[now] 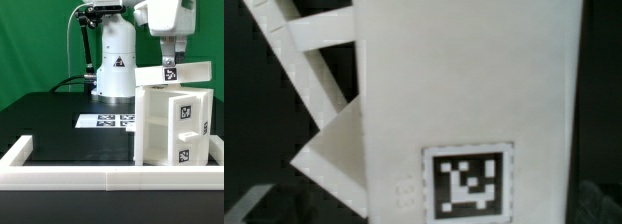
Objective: Assemble cabinet
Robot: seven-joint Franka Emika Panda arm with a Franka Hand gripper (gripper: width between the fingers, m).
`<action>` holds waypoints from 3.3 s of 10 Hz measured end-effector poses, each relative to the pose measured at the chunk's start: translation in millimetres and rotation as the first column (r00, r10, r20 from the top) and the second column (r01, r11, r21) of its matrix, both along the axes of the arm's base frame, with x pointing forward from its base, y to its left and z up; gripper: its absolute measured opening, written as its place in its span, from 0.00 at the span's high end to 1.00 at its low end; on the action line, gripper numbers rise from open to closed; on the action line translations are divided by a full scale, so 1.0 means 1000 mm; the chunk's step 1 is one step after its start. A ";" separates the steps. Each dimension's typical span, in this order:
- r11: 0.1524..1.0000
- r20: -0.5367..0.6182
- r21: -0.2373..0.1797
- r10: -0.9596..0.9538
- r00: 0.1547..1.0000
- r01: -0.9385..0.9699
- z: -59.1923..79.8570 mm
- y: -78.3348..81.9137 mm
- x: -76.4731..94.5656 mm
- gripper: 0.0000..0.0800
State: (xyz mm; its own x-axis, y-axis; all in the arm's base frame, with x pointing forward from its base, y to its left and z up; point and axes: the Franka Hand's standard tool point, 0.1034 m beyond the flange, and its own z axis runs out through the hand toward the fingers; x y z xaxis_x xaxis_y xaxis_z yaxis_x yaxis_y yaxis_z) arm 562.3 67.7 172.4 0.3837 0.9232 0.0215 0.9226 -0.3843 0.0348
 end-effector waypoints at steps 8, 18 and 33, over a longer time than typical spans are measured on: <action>1.000 -0.016 0.001 -0.026 1.000 0.026 -0.010 0.003 -0.003 0.00; 0.996 -0.014 0.003 -0.084 0.996 0.084 -0.015 0.005 -0.002 0.30; 0.327 -0.040 0.086 -0.943 0.331 0.941 -0.017 0.006 0.005 0.29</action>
Offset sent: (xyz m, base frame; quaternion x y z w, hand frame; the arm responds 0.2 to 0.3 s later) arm 0.0000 0.0000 0.0000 0.0000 0.0000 0.0000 1.0000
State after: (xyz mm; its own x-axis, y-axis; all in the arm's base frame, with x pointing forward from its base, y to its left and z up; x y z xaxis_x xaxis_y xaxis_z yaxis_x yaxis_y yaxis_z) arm 567.0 73.6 155.3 0.9945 -0.0612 0.0854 -0.0583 -0.9977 -0.0357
